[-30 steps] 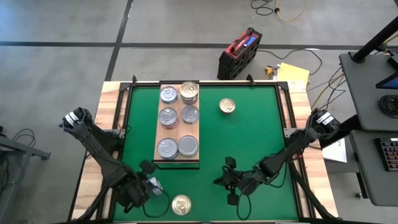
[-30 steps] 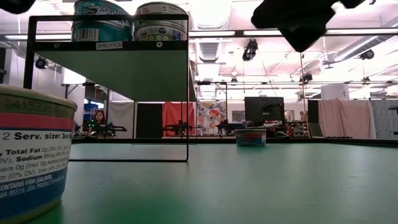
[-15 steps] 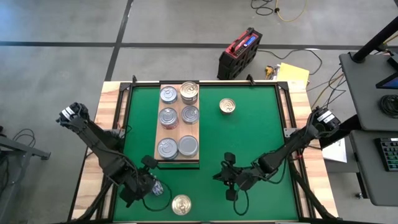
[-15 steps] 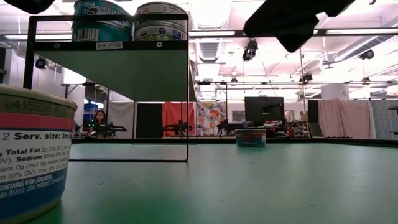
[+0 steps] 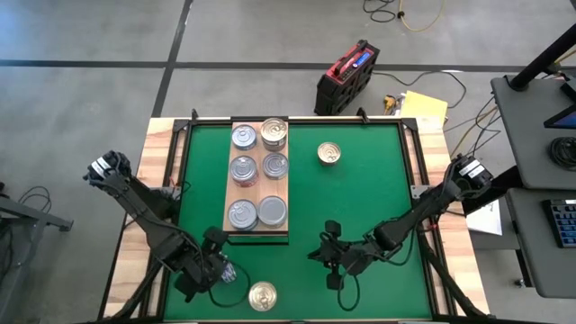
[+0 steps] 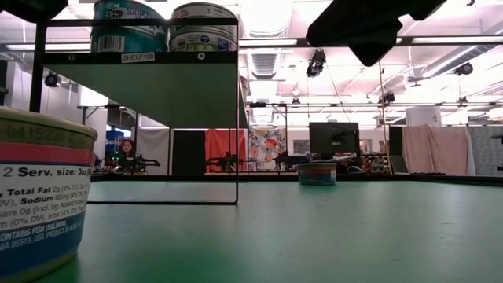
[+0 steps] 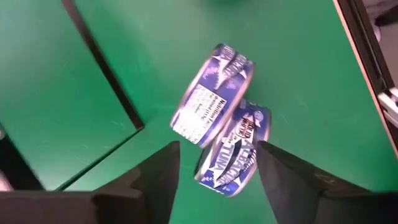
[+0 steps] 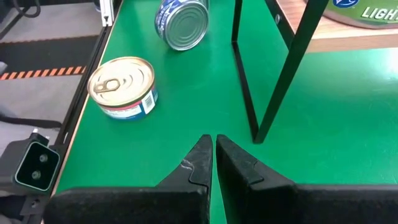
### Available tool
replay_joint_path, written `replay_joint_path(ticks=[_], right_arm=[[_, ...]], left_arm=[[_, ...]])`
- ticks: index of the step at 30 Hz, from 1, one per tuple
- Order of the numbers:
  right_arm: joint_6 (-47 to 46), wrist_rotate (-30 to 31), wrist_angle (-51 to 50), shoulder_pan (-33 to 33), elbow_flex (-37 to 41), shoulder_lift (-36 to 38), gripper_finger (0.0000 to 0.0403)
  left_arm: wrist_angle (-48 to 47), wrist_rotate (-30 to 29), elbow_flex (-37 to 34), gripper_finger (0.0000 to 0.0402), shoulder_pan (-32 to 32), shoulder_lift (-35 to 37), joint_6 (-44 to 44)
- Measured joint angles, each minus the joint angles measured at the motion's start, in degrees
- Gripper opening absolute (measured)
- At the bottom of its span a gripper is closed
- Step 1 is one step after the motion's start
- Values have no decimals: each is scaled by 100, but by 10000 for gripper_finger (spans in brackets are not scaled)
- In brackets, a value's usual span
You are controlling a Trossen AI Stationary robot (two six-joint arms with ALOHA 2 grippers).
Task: Stack canned seafood by type on shelf
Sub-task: Put the blue tuna can on the shelf
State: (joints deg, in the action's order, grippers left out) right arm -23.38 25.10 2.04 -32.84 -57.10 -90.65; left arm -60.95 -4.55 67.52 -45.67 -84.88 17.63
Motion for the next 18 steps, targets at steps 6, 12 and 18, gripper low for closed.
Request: replay_joint_path(ticks=[6, 12, 18], right_arm=[[-207, 3, 3, 0, -2, 0, 13], [-216, 3, -2, 6, -2, -2, 13], [-218, 3, -2, 15, 0, -2, 13]], left_arm=[[-3, 122, -157, 217, -90, 4, -186], [53, 0, -331, 217, -116, 23, -252], [118, 9, -343, 217, -126, 26, -189]])
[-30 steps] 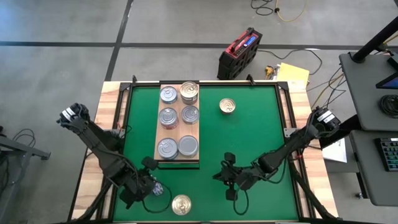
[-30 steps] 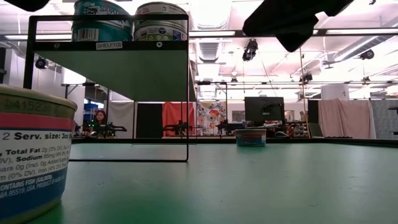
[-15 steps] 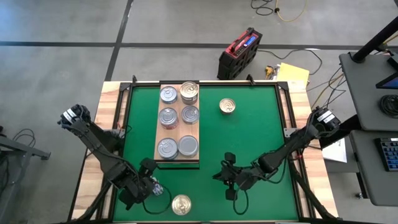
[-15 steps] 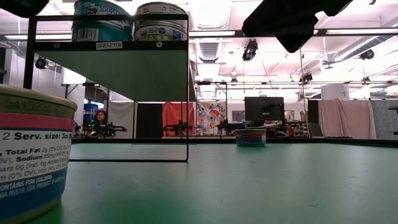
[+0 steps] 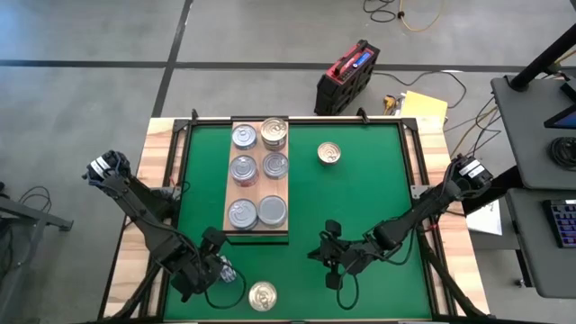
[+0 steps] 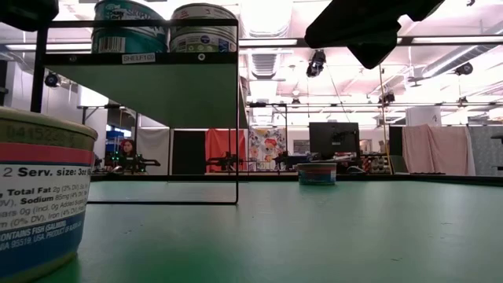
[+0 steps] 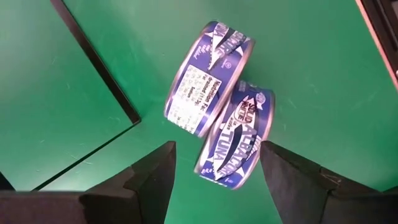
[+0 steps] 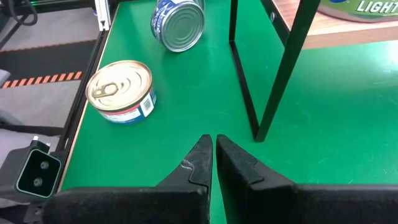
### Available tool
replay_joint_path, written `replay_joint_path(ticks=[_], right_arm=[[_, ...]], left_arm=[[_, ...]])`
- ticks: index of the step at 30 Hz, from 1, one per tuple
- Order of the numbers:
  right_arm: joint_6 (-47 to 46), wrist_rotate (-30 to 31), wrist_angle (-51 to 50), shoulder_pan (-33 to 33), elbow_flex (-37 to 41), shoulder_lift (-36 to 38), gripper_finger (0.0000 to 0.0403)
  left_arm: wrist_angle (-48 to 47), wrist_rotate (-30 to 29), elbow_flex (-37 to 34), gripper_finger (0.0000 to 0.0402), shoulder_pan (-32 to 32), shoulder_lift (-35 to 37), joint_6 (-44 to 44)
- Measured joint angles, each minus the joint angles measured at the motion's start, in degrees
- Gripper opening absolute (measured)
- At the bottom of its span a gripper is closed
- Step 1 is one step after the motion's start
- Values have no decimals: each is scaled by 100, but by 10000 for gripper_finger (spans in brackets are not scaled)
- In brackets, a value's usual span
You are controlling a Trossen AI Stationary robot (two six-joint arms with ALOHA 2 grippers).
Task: Stack canned seafood by type on shelf
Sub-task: Put the blue tuna can on the shelf
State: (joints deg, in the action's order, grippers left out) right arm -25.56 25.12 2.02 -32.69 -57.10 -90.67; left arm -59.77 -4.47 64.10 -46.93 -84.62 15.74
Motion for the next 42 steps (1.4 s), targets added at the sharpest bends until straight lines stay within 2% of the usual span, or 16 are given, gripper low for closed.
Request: replay_joint_path(ticks=[8, 13, 32, 42], right_arm=[[2, -2, -7, 0, -2, 0, 13], [2, -2, -7, 0, -2, 0, 13], [-103, -4, -2, 9, 0, -4, 13], [-103, -3, -4, 9, -2, -4, 13]], left_arm=[[83, -2, -9, 217, -219, -11, 444], [65, 348, -44, 217, -330, -49, 633], [144, -80, -210, 217, -329, -64, 232], [269, -101, -356, 217, -329, -61, 128]])
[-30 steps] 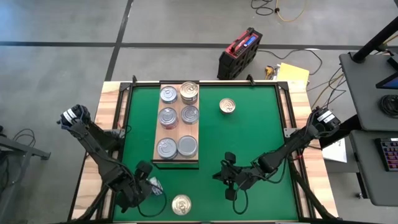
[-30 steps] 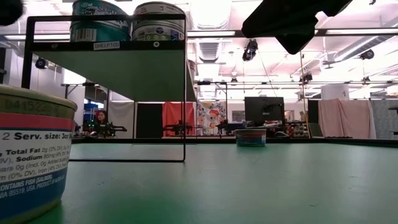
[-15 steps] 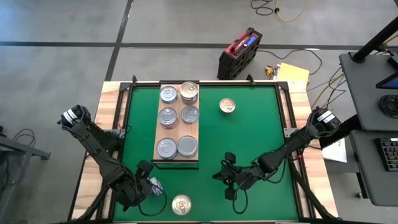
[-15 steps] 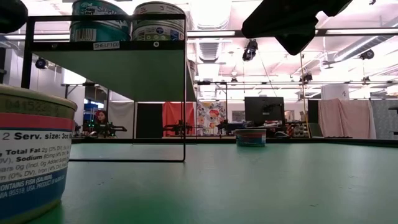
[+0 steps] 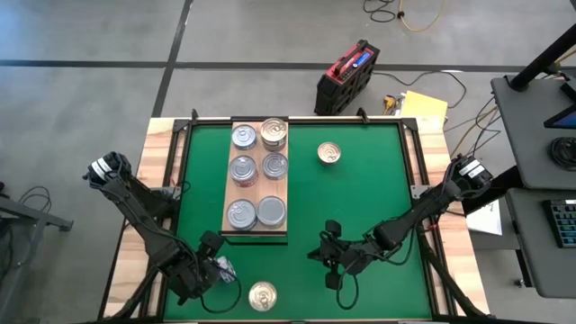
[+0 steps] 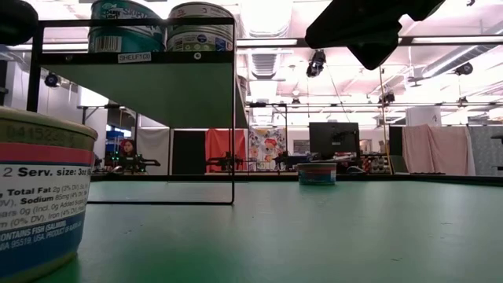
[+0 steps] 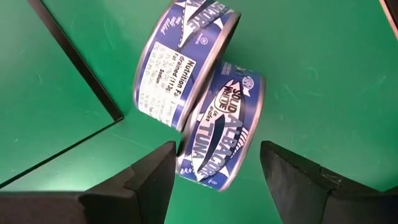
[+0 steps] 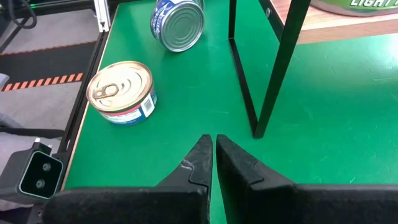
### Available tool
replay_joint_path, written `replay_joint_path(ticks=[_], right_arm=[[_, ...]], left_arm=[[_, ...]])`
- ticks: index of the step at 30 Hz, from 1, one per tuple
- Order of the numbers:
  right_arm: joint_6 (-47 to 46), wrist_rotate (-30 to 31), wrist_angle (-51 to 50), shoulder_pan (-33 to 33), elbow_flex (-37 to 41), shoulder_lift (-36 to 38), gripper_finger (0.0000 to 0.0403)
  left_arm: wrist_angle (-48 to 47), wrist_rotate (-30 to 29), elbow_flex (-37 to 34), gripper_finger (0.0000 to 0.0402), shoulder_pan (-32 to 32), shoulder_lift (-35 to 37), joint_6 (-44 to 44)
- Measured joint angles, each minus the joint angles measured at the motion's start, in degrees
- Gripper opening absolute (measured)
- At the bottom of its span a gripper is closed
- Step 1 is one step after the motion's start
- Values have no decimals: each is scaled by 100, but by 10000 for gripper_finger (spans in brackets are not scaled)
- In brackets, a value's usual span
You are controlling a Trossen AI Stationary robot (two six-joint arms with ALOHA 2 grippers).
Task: Stack canned seafood by type on shelf
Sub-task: Put the blue tuna can on the shelf
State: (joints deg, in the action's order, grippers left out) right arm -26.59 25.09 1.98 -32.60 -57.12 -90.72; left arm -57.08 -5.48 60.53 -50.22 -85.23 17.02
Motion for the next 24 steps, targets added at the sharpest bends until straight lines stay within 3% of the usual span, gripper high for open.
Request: replay_joint_path(ticks=[24], right_arm=[[0, 1, 2, 0, 2, 0, 13]], left_arm=[[358, -12, -136, 217, 0, 9, -1]])
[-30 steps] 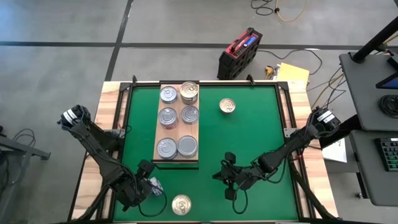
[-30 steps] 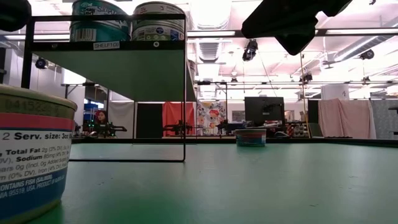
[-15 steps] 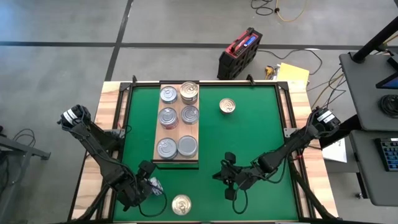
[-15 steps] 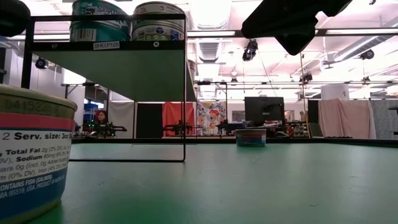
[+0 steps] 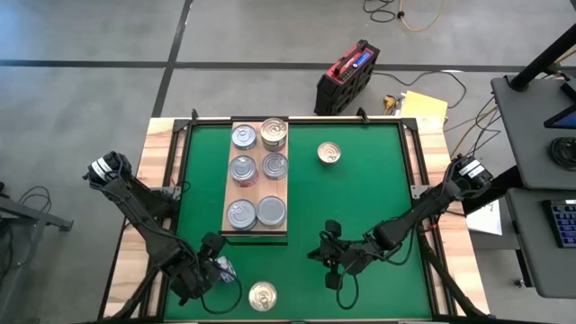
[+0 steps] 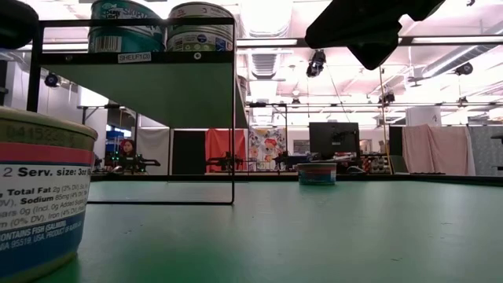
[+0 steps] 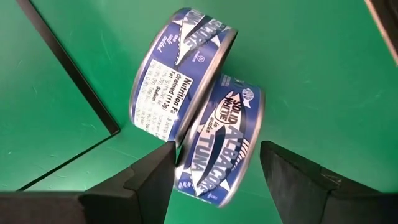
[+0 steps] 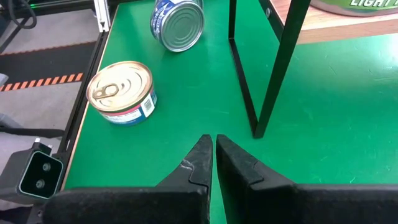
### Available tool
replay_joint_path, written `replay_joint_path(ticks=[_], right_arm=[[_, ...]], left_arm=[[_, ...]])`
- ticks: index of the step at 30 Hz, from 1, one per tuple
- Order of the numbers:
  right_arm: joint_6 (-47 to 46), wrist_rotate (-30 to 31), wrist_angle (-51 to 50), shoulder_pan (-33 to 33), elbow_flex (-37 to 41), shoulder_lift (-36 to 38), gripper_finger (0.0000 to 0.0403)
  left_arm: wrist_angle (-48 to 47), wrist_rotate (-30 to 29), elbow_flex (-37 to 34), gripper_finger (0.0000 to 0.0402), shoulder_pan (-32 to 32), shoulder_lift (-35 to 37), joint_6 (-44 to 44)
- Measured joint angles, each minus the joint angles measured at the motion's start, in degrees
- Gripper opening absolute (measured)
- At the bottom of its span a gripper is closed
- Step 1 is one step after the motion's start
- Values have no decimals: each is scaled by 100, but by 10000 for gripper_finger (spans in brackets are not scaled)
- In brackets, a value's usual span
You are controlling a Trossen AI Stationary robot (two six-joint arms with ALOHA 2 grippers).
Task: Stack canned seafood by type on shelf
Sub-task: Put the blue tuna can on the shelf
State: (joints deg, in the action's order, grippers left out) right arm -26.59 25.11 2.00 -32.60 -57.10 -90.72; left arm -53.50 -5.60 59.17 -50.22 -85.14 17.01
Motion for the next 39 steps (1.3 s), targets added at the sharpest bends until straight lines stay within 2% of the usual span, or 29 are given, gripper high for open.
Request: replay_joint_path(ticks=[12, 23, 27, 32, 39], right_arm=[[0, 4, 2, 0, 0, -2, 13], [18, 5, 0, 0, -2, -2, 13], [20, 5, -1, 0, -2, -2, 13], [47, 4, -4, 2, -2, -2, 13], [120, 2, -13, 1, -2, -2, 13]], left_arm=[[125, 14, -205, 213, 0, 0, 18], [149, 67, -227, 138, 0, 4, 20], [118, 91, -207, 128, 0, 9, 21], [-144, 158, -9, 127, 0, 7, 167], [-524, 105, 552, 127, 2, 24, 819]])
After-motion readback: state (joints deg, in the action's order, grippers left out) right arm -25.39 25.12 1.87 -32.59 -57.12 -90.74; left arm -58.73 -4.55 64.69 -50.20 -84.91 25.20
